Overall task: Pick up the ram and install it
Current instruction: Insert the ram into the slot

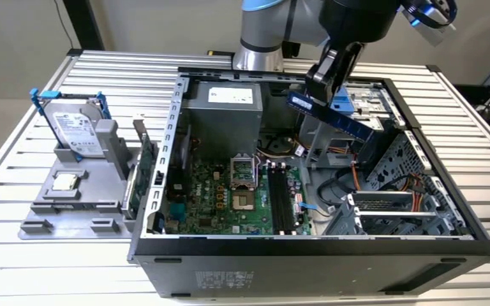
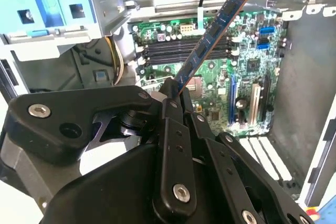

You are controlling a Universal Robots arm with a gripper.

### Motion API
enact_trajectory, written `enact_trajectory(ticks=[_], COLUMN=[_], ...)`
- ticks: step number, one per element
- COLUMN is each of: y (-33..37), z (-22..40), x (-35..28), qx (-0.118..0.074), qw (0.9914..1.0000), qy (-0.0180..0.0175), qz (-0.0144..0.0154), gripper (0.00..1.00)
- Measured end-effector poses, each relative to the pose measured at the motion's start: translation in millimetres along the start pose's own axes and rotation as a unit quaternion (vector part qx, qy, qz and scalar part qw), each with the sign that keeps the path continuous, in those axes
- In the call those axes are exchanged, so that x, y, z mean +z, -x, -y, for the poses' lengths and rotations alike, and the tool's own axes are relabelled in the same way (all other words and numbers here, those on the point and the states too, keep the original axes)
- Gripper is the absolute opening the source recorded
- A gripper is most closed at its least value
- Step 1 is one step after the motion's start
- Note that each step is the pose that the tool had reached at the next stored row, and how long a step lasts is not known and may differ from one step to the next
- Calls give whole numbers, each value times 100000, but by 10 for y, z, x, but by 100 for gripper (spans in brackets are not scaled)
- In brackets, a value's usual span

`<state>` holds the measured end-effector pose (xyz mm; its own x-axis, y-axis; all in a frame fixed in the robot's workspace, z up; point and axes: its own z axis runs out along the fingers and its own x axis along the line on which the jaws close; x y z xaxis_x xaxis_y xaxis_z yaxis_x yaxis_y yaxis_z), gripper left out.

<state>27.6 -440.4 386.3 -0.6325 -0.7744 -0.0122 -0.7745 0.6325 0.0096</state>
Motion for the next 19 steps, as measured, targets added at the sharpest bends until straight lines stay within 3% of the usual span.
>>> enact_trajectory(ticks=[6,10,14,19], y=[0,0,0,0], z=[0,0,0,0], x=[0,1,1,2], qx=[722,3263,6099,9527], qw=[99997,99947,99814,99545], qy=[-9,-39,-79,-126], qz=[9,26,25,34], gripper=[0,0,0,0])
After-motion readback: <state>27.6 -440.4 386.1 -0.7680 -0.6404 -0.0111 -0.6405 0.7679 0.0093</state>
